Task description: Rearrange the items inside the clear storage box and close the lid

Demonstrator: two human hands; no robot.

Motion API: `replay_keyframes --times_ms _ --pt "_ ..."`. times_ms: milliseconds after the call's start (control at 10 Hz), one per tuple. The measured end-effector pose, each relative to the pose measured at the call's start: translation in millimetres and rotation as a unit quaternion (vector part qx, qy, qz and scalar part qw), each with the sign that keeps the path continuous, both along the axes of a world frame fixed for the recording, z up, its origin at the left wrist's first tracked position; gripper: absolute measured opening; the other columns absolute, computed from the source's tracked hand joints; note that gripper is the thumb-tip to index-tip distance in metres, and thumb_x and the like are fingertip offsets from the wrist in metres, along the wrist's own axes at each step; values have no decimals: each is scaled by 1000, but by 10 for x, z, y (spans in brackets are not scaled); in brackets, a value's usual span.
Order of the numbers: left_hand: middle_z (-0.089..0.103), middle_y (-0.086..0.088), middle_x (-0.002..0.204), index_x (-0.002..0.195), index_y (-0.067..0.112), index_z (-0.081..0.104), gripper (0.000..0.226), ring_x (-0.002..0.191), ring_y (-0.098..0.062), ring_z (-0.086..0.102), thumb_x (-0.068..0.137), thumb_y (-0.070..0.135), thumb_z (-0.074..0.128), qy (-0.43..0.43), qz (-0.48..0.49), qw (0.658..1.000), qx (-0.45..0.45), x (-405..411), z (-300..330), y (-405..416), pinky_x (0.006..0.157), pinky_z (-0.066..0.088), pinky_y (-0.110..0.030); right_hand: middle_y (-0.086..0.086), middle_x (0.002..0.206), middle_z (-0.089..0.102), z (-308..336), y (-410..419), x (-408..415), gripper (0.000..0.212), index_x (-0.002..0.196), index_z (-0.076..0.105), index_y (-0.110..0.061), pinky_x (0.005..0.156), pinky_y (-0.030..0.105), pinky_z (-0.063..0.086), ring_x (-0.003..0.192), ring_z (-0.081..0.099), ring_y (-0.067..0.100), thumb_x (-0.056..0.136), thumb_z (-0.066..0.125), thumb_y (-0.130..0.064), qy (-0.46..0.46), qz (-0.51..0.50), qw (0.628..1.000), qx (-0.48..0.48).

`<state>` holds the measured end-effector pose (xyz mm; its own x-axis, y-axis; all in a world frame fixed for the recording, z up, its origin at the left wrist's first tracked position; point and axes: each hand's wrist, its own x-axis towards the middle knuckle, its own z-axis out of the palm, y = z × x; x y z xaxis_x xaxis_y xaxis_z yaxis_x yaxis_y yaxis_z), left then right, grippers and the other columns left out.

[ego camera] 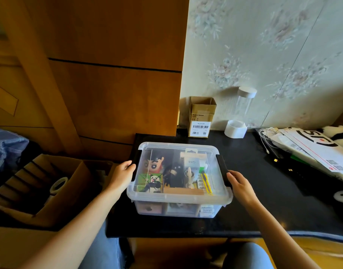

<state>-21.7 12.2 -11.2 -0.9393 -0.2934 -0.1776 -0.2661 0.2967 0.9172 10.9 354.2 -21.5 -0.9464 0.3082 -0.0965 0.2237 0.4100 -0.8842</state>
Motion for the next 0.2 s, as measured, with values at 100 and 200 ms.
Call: replay_keyframes --times_ms 100,200 --pt "50 -10 138 131 5 53 34 128 -22 45 98 14 48 27 -9 999 18 117 48 -85 103 35 -32 13 103 64 -28 91 173 24 116 56 -6 84 43 52 92 62 27 98 45 -16 10 -18 996 -83" --pt "56 -11 127 119 6 60 25 114 -24 52 98 10 47 19 -5 998 65 334 58 -180 91 43 -36 15 88 69 -106 146 519 20 101 63 -1 73 37 52 78 64 27 97 46 -10 13 -50 992 -112"
